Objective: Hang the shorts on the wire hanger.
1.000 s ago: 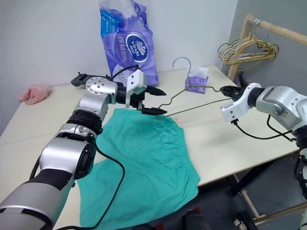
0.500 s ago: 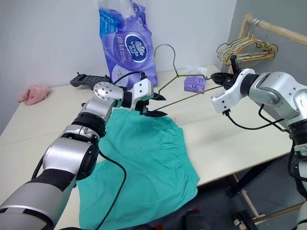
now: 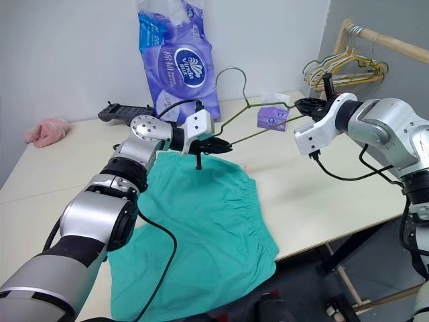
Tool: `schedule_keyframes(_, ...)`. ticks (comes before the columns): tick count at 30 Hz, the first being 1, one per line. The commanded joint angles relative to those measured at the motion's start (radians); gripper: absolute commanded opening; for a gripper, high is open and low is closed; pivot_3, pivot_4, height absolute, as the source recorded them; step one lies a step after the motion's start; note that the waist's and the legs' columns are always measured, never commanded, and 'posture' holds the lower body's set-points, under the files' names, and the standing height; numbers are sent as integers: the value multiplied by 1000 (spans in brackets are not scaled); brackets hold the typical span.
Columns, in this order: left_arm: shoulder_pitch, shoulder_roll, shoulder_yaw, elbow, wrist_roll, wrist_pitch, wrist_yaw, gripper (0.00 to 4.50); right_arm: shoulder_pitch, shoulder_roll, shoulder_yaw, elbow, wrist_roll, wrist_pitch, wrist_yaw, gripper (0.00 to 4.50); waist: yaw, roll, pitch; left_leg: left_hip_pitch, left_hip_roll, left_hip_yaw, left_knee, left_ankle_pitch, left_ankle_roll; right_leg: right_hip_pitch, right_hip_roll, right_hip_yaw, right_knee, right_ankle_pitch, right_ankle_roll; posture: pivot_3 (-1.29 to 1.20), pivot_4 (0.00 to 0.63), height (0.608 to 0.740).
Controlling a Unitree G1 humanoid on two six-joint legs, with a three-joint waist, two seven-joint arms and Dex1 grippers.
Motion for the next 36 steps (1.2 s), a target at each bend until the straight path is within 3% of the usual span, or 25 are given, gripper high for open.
schedule_keyframes(1,-40,5,14,-3,10,-30,86,5,28,23,-52,-60,137,59,102,238,0,0,0,0,0,0,0,0,0,0,0,0,0,0,0,-146,13,740)
schedule_keyframes(8,-39,29,-3,12,69,-73,209,0,124,17,-96,-217,348,238,359,2416,0,-1,0,0,0,-1,0,0,0,0,0,-1,1,0,0,-149,18,740)
schedule_keyframes(11,-31,72,-49,16,149,-161,306,0,198,16,-144,-370,479,440,476,3480,1,-1,0,0,0,-3,0,0,0,0,-1,-2,1,0,0,-152,22,740)
schedule_keyframes(16,-22,126,-141,15,289,-314,486,0,184,52,-183,-446,486,641,467,3480,2,-1,0,0,0,-4,0,0,0,0,-1,-4,2,0,0,-160,25,740)
schedule_keyframes(22,-20,149,-236,13,422,-459,689,0,174,90,-153,-408,440,714,431,3480,17,-1,-1,-1,0,-4,0,0,-1,-1,-3,-4,1,0,0,-154,23,740)
schedule_keyframes(36,-7,140,-248,-14,407,-563,701,0,99,212,-30,-56,295,646,315,3480,27,-1,-1,-1,-1,-2,0,0,-1,-2,-3,-4,2,1,-1,-110,11,740)
